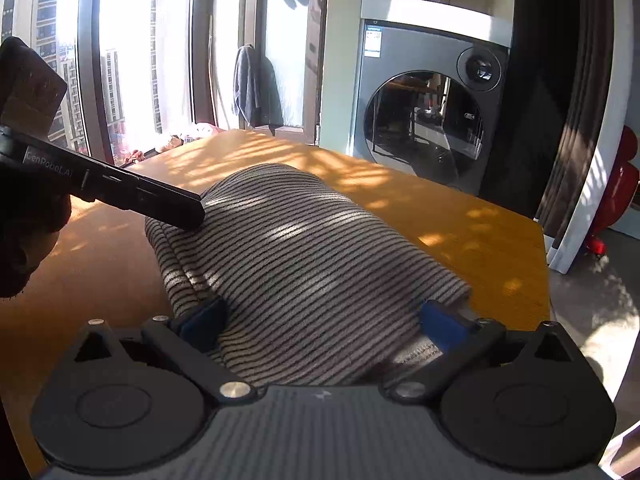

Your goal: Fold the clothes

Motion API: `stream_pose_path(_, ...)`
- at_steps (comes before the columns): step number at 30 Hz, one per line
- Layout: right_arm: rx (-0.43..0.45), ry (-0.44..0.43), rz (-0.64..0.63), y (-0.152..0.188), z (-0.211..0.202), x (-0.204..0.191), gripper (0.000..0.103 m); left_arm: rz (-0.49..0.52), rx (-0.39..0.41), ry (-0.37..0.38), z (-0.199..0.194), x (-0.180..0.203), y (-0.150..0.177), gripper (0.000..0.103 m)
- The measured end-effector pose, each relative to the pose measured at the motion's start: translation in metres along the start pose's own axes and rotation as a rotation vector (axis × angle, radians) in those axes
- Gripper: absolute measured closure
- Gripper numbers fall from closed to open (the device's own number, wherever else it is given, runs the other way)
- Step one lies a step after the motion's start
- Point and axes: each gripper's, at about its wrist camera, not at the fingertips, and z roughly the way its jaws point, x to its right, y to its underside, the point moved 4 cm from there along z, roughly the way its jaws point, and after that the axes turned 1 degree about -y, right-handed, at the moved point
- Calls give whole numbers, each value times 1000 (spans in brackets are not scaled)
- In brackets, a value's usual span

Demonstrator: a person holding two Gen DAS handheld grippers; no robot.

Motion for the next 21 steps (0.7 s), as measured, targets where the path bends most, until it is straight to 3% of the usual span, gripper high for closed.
stream_pose_path(14,7,6,31,8,-1,-9,0,-24,22,-8,-14,3,14,49)
stream_pose_path(18,-29,-51,10,-16,-11,0,0,-7,21,-18,-13,4,12,48)
stream_pose_path(21,13,-36,3,-43,-22,9,0,-4,24,-15,-13,4,12,47)
